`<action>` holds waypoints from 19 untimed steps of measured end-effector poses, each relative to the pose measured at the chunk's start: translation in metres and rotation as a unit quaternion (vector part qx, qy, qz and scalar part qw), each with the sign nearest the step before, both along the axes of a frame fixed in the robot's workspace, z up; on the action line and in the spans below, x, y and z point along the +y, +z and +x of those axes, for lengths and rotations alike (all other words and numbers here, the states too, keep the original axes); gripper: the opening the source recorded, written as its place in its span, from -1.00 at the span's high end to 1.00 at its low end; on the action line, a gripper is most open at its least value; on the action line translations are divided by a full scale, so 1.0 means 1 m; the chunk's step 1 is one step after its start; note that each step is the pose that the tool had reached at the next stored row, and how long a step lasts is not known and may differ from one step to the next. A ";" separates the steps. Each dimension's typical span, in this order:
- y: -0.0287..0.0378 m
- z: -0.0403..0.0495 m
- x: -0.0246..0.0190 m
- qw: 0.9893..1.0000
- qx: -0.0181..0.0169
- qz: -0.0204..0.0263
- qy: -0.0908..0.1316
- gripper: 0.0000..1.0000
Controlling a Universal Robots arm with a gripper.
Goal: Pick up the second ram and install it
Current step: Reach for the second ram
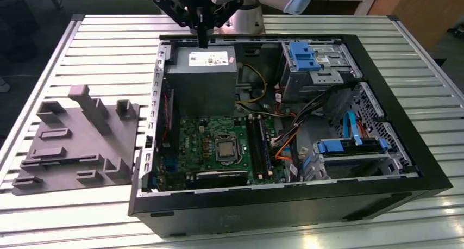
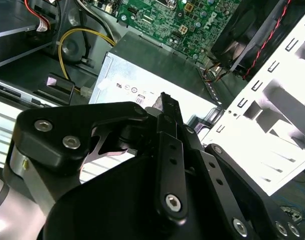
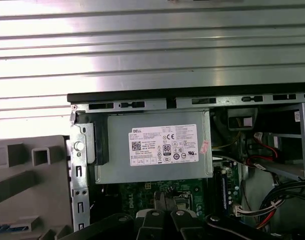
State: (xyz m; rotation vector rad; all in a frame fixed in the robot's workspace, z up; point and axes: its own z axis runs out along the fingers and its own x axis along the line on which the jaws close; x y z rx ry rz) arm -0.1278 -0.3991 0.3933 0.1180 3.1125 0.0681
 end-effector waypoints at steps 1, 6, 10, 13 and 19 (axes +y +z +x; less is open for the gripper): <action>0.0000 -0.0001 0.0000 1.000 0.000 0.000 0.000 0.79; 0.0000 -0.0014 0.0000 1.000 0.000 0.000 0.000 0.79; 0.0000 -0.0022 -0.0001 1.000 0.000 0.000 0.000 0.79; 0.0000 -0.0031 -0.0001 1.000 0.000 0.001 0.000 0.79; 0.0000 -0.0061 -0.0001 1.000 0.000 0.001 0.000 0.79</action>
